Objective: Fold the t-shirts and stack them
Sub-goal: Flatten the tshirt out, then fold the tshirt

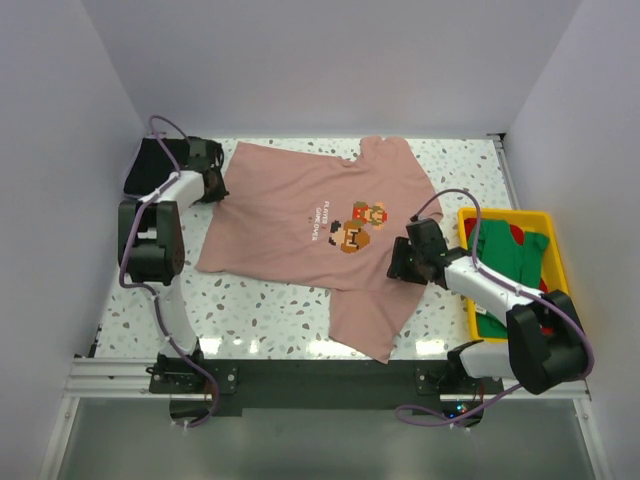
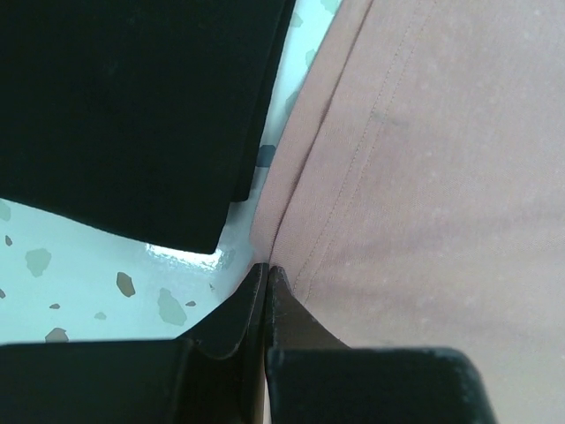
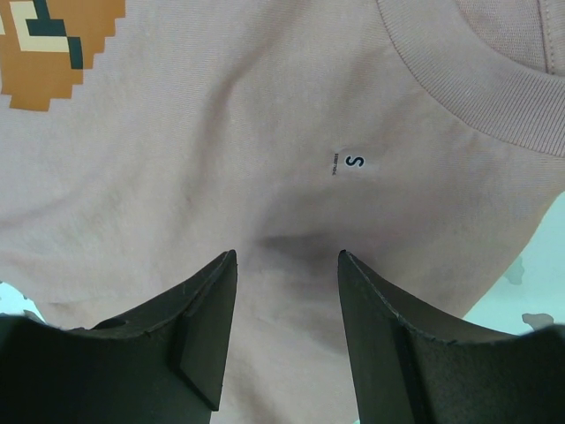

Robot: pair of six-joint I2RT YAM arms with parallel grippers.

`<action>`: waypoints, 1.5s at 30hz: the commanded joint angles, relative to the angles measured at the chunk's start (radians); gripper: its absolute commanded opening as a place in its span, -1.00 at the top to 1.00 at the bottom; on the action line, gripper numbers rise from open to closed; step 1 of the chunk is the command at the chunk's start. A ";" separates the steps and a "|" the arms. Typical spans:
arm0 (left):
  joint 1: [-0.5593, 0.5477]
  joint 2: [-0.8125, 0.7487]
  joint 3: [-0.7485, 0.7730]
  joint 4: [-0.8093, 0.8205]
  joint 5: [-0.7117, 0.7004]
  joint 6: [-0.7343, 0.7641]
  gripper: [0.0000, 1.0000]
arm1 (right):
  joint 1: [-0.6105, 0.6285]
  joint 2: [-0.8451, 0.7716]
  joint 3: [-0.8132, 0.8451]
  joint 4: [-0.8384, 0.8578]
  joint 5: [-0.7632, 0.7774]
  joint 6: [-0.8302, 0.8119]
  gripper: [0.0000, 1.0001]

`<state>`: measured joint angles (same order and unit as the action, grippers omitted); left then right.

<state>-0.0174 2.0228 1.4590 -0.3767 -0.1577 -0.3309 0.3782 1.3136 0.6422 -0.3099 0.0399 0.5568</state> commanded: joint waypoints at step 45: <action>0.011 -0.763 -0.911 0.148 -0.194 -0.657 -0.02 | -0.024 -0.214 -0.041 -0.189 -0.074 0.058 -0.19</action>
<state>-0.0132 1.2770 0.5961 -0.3714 -0.3458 -0.9306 0.3645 1.1282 0.6128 -0.4725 -0.0437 0.5987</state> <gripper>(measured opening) 0.526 0.594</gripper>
